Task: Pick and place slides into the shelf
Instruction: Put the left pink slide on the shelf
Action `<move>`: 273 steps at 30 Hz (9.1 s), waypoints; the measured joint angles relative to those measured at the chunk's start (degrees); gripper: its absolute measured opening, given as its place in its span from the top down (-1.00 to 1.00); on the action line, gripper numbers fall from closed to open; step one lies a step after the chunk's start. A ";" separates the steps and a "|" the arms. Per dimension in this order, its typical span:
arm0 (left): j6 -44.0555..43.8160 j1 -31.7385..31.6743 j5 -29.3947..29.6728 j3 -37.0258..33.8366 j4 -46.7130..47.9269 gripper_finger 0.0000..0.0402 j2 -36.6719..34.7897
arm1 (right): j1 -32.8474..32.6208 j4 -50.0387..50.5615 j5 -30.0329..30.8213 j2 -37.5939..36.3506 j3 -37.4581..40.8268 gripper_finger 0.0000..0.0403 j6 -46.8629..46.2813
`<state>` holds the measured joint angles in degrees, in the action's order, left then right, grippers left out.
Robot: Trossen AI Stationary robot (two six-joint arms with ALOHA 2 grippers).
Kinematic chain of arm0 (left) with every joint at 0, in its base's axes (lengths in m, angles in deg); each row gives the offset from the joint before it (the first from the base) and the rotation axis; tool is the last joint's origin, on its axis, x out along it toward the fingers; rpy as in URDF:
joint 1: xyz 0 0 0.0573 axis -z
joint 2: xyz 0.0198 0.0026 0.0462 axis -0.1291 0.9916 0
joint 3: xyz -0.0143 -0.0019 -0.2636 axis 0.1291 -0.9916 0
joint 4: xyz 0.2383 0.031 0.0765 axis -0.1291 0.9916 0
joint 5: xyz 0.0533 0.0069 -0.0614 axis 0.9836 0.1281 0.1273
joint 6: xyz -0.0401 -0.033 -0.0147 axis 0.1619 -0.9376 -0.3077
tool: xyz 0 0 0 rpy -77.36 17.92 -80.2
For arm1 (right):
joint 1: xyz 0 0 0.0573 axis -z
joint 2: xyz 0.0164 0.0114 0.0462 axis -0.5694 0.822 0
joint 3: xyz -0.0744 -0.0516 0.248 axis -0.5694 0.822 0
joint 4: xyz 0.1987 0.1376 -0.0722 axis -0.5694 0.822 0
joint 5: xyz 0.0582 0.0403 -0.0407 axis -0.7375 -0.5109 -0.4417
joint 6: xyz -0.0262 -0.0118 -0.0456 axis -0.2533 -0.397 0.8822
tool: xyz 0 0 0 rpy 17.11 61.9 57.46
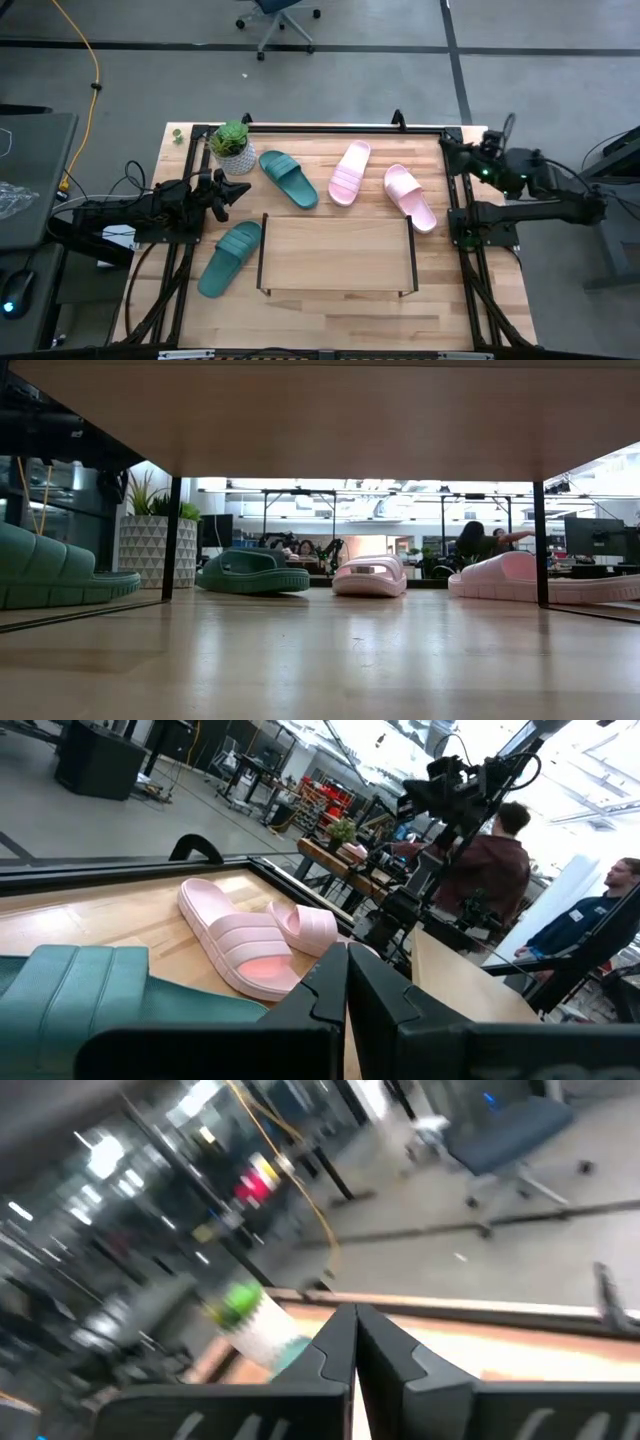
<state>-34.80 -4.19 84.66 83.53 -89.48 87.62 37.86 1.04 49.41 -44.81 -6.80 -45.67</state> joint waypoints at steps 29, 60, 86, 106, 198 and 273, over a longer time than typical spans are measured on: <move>0.00 0.01 -1.62 0.00 0.08 1.00 0.00 | 39.26 5.25 -41.96 25.04 -12.94 1.00 17.16; 0.00 0.00 -1.75 0.00 0.26 1.00 0.00 | 50.02 -5.42 -82.92 53.08 -12.99 0.78 18.98; 0.00 0.02 -1.75 0.00 0.26 1.00 0.02 | 40.68 -9.66 -82.88 65.40 -12.99 0.51 23.02; 0.00 0.02 -3.86 0.00 0.52 1.00 0.00 | 36.49 -17.91 -81.46 71.92 -12.96 0.51 18.51; 0.00 0.01 -5.84 0.00 0.92 1.00 0.02 | 38.27 -16.43 -81.07 49.42 -12.94 1.00 18.40; -0.02 0.00 -12.22 0.00 2.05 1.00 0.04 | -4.72 -19.99 -84.56 52.19 -12.94 1.00 5.40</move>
<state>-34.82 -4.20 72.44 83.53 -87.42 87.66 33.14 -18.95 -35.15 7.38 -19.74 -40.27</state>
